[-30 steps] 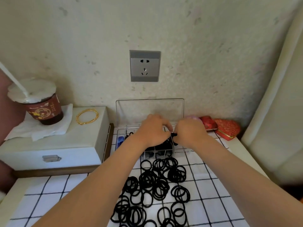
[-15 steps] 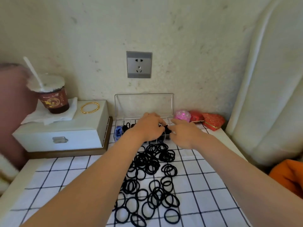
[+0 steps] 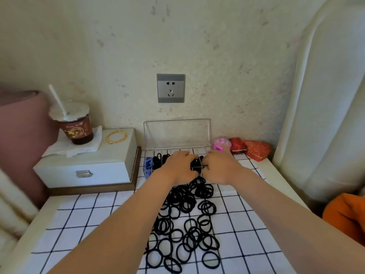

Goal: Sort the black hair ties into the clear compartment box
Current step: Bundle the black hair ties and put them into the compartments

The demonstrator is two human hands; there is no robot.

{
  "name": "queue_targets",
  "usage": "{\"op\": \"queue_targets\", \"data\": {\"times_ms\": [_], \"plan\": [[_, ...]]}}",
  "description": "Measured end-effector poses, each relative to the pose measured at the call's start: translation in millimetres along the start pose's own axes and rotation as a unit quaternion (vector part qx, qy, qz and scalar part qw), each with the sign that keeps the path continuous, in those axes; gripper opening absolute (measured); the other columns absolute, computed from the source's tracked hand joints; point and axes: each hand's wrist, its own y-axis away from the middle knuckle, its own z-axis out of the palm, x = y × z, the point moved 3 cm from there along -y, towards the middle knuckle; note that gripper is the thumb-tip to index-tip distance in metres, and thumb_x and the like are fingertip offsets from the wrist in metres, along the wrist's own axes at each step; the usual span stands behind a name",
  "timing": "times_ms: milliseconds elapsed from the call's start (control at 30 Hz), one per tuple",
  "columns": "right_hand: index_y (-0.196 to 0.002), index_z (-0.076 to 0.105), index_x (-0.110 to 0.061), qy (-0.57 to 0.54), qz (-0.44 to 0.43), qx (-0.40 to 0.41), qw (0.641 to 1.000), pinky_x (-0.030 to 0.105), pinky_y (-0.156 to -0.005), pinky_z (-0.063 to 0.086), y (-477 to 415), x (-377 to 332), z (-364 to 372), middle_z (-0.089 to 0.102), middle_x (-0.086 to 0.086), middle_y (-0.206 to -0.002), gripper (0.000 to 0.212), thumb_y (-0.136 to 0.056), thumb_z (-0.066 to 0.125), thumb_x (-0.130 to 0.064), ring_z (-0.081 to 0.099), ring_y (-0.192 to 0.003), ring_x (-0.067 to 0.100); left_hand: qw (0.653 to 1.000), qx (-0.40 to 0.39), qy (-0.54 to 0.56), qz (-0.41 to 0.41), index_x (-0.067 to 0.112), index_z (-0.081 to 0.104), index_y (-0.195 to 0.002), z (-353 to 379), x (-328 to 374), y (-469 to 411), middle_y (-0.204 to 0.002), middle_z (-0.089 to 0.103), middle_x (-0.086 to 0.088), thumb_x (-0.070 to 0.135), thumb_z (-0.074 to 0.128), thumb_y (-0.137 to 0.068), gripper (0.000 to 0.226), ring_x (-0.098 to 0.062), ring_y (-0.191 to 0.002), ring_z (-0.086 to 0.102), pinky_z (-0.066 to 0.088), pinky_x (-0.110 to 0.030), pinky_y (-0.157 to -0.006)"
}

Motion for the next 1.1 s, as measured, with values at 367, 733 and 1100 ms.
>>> {"op": "queue_targets", "data": {"times_ms": [367, 733, 1100], "plan": [[-0.112, 0.072, -0.021, -0.142, 0.002, 0.034, 0.989, 0.026, -0.084, 0.050, 42.4, -19.9, -1.4, 0.072, -0.005, -0.110, 0.032, -0.093, 0.048, -0.011, 0.065, -0.093, 0.010, 0.960, 0.250, 0.094, 0.084, 0.019, 0.063, -0.109, -10.4, 3.9, 46.1, -0.101, 0.059, 0.003, 0.010, 0.054, -0.088, 0.024, -0.015, -0.094, 0.052, 0.049, -0.036, -0.083], [-0.132, 0.059, -0.030, -0.019, -0.011, -0.014, 1.000, 0.034, -0.083, 0.050, 60.2, -37.3, 37.5, 0.054, 0.003, -0.114, 0.053, -0.085, 0.060, -0.004, 0.057, -0.107, 0.026, 0.991, 0.114, 0.058, 0.046, 0.027, 0.052, -0.140, 42.3, -11.9, 98.0, -0.136, 0.055, 0.006, 0.002, 0.051, -0.090, 0.056, -0.016, -0.127, 0.046, 0.040, -0.034, -0.109], [-0.107, 0.073, -0.032, -0.080, 0.003, 0.074, 0.994, 0.033, -0.078, 0.040, 53.0, -42.5, 28.1, 0.060, -0.003, -0.099, 0.020, -0.095, 0.058, -0.038, 0.059, -0.097, 0.022, 0.977, 0.133, 0.163, 0.037, 0.023, 0.047, -0.144, 22.3, 4.9, 100.9, -0.141, 0.052, 0.004, 0.008, 0.054, -0.096, 0.050, -0.013, -0.131, 0.046, 0.032, -0.018, -0.104]]}}
